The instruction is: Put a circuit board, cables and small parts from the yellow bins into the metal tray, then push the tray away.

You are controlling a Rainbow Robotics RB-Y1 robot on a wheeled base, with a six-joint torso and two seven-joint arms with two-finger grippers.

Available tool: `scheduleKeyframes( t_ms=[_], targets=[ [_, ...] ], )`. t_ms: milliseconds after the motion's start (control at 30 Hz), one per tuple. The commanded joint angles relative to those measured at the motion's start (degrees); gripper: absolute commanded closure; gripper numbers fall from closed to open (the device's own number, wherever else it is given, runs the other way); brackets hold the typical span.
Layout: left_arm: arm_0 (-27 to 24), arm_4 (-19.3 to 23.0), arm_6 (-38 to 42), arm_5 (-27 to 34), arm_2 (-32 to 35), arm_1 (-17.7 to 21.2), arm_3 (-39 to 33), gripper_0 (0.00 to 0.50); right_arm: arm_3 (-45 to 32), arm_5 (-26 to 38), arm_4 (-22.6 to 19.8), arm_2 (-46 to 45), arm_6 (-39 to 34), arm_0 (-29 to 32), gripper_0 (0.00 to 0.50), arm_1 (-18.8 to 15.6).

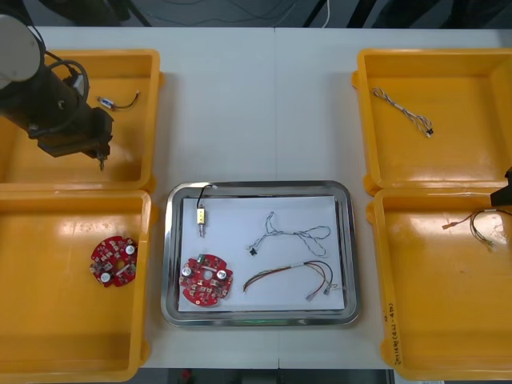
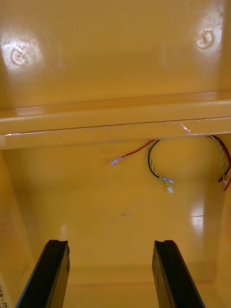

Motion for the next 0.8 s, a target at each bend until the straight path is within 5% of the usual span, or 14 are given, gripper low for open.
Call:
scheduleKeyframes(
  t_ms=[33,367,800],
  targets=[
    [-3.1,-0.1,-2.2,4.6,5.7,1.0,-3.7,0.5,-1.8,0.2,-0.4,-2.0,0.5,0.4,0.0,-2.2],
    [-3.1,-2.0,-1.2,14.2,9.5,0.6,-13.5,0.5,-1.8,0.2,-0.4,-2.0,0.3,0.4,0.0,-2.2],
    [-1.3,-4.2,6.7,14.6,11.8,-4.8,-27.8,0.5,-1.9,0.2,-0.4,-2.1,0.2,0.4,0.0,-2.2]
  ],
)
